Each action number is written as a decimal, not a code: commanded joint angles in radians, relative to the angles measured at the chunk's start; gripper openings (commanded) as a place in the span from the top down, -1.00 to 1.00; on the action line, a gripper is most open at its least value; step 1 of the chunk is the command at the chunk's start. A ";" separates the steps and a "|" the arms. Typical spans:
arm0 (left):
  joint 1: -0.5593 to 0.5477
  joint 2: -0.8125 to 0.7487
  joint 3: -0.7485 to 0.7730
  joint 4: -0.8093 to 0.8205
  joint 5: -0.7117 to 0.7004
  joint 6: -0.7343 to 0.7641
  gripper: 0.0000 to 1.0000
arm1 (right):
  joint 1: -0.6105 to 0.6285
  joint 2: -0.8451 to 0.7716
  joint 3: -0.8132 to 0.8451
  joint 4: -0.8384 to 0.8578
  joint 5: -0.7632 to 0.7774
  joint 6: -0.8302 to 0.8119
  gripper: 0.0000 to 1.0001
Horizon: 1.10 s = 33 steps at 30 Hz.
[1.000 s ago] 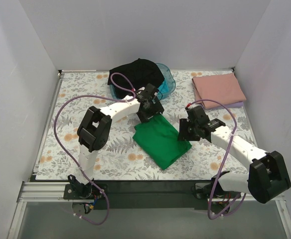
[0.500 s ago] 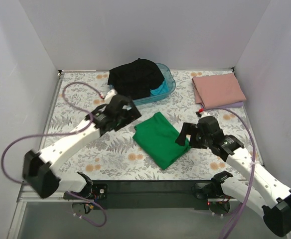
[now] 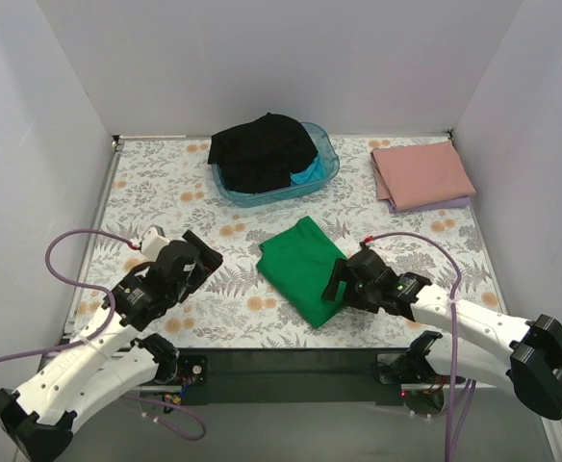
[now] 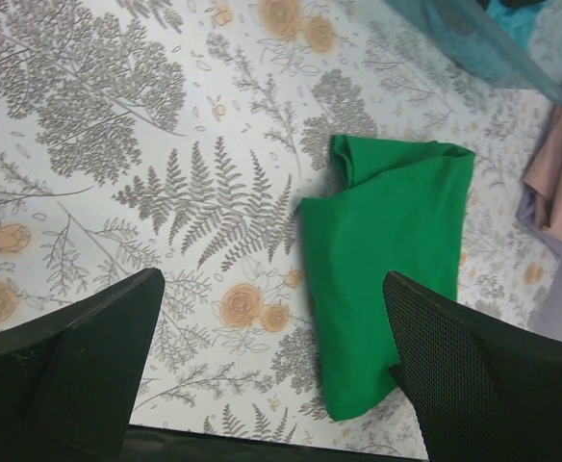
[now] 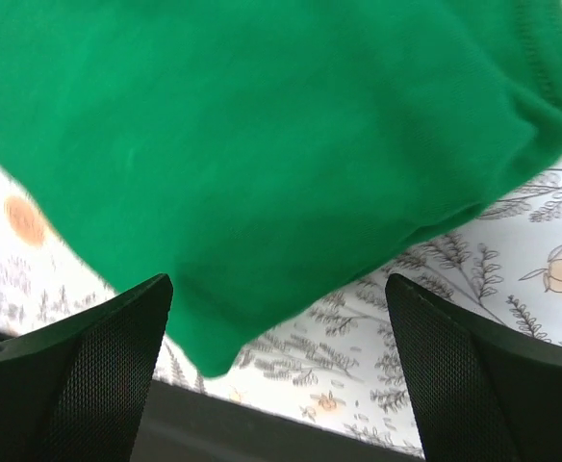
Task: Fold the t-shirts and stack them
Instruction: Neatly place the folded tshirt to the corner
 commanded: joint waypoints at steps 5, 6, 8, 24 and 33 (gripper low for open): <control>0.005 0.112 0.061 -0.092 -0.003 -0.011 -0.96 | 0.005 0.019 -0.050 0.129 0.186 0.141 -0.96; 0.005 0.135 0.066 -0.091 0.003 0.001 -0.96 | 0.005 0.033 -0.041 0.129 0.185 0.136 -0.93; 0.005 0.158 0.077 -0.083 0.015 0.016 -0.96 | 0.005 0.053 -0.038 0.129 0.178 0.136 -0.85; 0.007 0.137 0.120 -0.106 -0.055 0.003 -0.96 | -0.091 0.309 0.190 0.086 0.261 -0.123 0.82; 0.007 0.088 0.103 -0.083 -0.137 -0.005 -0.96 | -0.306 0.536 0.589 -0.153 0.258 -0.881 0.97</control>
